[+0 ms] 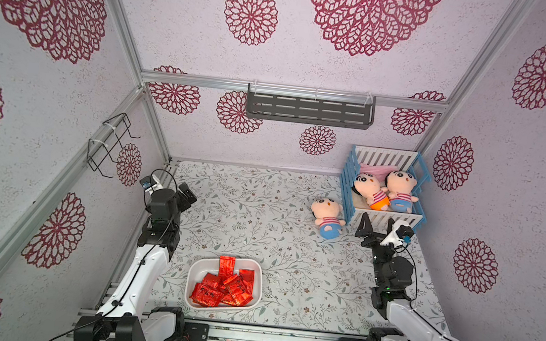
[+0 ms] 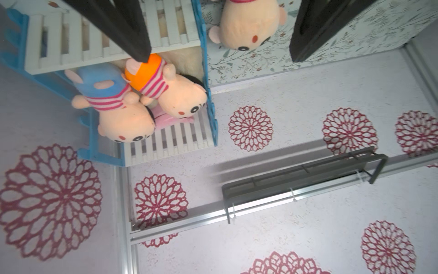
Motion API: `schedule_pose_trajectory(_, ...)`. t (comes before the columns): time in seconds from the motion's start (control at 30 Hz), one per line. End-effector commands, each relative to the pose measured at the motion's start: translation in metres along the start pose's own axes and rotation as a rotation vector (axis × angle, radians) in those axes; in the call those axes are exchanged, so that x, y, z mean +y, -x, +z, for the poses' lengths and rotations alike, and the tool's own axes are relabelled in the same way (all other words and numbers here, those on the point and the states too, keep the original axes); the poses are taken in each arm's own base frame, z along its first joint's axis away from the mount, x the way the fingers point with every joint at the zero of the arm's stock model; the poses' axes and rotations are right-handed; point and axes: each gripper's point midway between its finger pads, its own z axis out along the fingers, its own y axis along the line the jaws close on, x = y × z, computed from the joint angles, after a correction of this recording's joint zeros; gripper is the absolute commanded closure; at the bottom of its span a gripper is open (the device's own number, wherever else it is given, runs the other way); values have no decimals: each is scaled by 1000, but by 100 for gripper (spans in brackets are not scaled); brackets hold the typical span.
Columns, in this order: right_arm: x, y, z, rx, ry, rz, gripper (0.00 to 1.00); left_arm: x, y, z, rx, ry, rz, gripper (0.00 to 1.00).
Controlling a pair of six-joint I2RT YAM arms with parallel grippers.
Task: Take the tea bags out of the storage box
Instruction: Move the storage box to the center of the board.
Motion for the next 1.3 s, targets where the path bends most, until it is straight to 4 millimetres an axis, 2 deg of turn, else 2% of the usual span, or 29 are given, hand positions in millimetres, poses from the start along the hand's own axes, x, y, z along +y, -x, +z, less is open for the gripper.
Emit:
schedule_pose_trajectory(0.0, 34, -28, 3, 218, 136, 111, 5, 0, -78, -24, 403, -11, -82, 5)
schedule_pose_trajectory(0.07, 65, -42, -1, 325, 221, 131, 8, -1, -85, -45, 439, 12, -48, 7)
schedule_pose_trajectory(0.1, 79, -48, -4, 368, 253, 139, 8, 5, -86, -55, 440, 60, -34, 7)
schedule_pose_trajectory(0.2, 149, -75, -23, 537, 382, 186, 10, 26, -79, -83, 396, 174, -19, 7)
schedule_pose_trajectory(0.27, 200, -103, -44, 674, 480, 211, 13, 33, -75, -94, 371, 193, -30, 8)
schedule_pose_trajectory(0.37, 251, -140, -69, 828, 516, 209, 16, 37, -71, -104, 359, 198, -26, 8)
schedule_pose_trajectory(0.43, 273, -157, -80, 884, 499, 207, 21, 37, -69, -107, 364, 203, -15, 9)
schedule_pose_trajectory(0.5, 296, -176, -95, 947, 527, 189, 22, 38, -70, -110, 381, 209, -5, 9)
schedule_pose_trajectory(0.6, 312, -205, -114, 1036, 520, 135, 23, 38, -70, -112, 392, 210, 8, 9)
schedule_pose_trajectory(0.67, 315, -218, -123, 1072, 500, 109, 24, 39, -70, -114, 392, 213, 15, 9)
schedule_pose_trajectory(0.73, 314, -225, -129, 1095, 487, 116, 32, 39, -70, -115, 393, 209, 18, 9)
schedule_pose_trajectory(0.93, 301, -246, -136, 1160, 411, 99, 41, 38, -72, -114, 404, 201, 21, 10)
schedule_pose_trajectory(1.07, 294, -248, -127, 1140, 358, 102, 47, 37, -73, -114, 407, 199, 18, 10)
schedule_pose_trajectory(1.27, 281, -242, -102, 1100, 301, 134, 65, 36, -72, -114, 408, 194, 18, 10)
